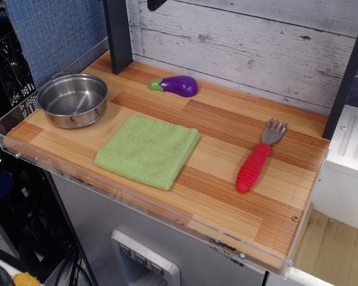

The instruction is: Place the vessel on the green cloth.

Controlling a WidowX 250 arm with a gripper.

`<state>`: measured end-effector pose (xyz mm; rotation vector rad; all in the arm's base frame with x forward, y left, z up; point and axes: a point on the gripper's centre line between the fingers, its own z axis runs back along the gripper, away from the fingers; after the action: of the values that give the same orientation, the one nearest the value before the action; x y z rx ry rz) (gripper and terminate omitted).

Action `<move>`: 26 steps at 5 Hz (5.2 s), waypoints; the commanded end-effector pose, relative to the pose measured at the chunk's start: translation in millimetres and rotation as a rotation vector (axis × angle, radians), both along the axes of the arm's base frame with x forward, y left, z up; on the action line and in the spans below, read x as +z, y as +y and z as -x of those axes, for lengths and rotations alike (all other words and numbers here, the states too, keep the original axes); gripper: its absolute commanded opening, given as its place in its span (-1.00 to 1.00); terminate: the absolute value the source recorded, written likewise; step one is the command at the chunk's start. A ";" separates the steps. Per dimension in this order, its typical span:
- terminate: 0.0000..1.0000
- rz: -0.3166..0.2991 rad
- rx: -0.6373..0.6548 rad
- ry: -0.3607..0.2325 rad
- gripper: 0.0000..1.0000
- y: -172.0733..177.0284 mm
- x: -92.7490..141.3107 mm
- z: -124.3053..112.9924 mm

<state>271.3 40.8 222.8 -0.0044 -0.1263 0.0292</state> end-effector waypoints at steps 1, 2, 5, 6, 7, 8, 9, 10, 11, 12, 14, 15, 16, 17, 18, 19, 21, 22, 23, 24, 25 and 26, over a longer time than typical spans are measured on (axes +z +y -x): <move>-1.00 0.000 0.000 0.000 1.00 0.0 0.0 0.0; -1.00 -0.004 0.055 -0.020 1.00 29.7 -13.2 -7.3; -1.00 -0.100 0.160 -0.010 1.00 118.6 -73.6 -32.6; -1.00 -0.108 0.178 -0.002 1.00 119.9 -89.4 -45.4; -1.00 -0.133 0.183 0.023 1.00 119.8 -108.9 -56.7; -1.00 -0.131 0.188 0.054 1.00 124.2 -127.4 -62.3; -1.00 -0.107 0.193 0.096 1.00 123.9 -148.1 -63.4; -1.00 -0.101 0.193 0.135 1.00 123.2 -163.7 -62.3; -1.00 -0.090 0.200 0.172 1.00 125.1 -178.8 -55.0; -1.00 -0.088 0.208 0.201 1.00 127.2 -190.7 -48.7; -1.00 -0.111 0.217 0.181 -1.00 128.1 -198.3 -45.6; -1.00 -0.115 0.212 0.140 -1.00 128.8 -190.1 -44.6; -1.00 -0.110 0.230 0.080 -1.00 132.2 -171.3 -39.8; -1.00 -0.105 0.271 0.002 -1.00 138.7 -144.6 -32.8; -1.00 -0.108 0.290 -0.022 -1.00 143.5 -135.4 -29.1; -1.00 -0.115 0.264 -0.030 -1.00 131.3 -127.2 -29.2; -1.00 -0.046 0.212 -0.073 -1.00 63.8 -101.7 -28.1; -1.00 -0.026 0.167 -0.066 -1.00 34.5 -104.3 -30.6; -1.00 -0.045 0.136 -0.038 -1.00 13.5 -116.8 -28.5; -1.00 -0.057 0.100 0.008 -1.00 -2.4 -138.8 -24.7; -1.00 -0.078 0.069 0.044 -1.00 -15.3 -155.4 -23.6; -1.00 -0.094 0.061 0.085 -1.00 -16.4 -172.6 -18.8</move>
<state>291.8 22.0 37.1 0.0936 -0.0037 0.0889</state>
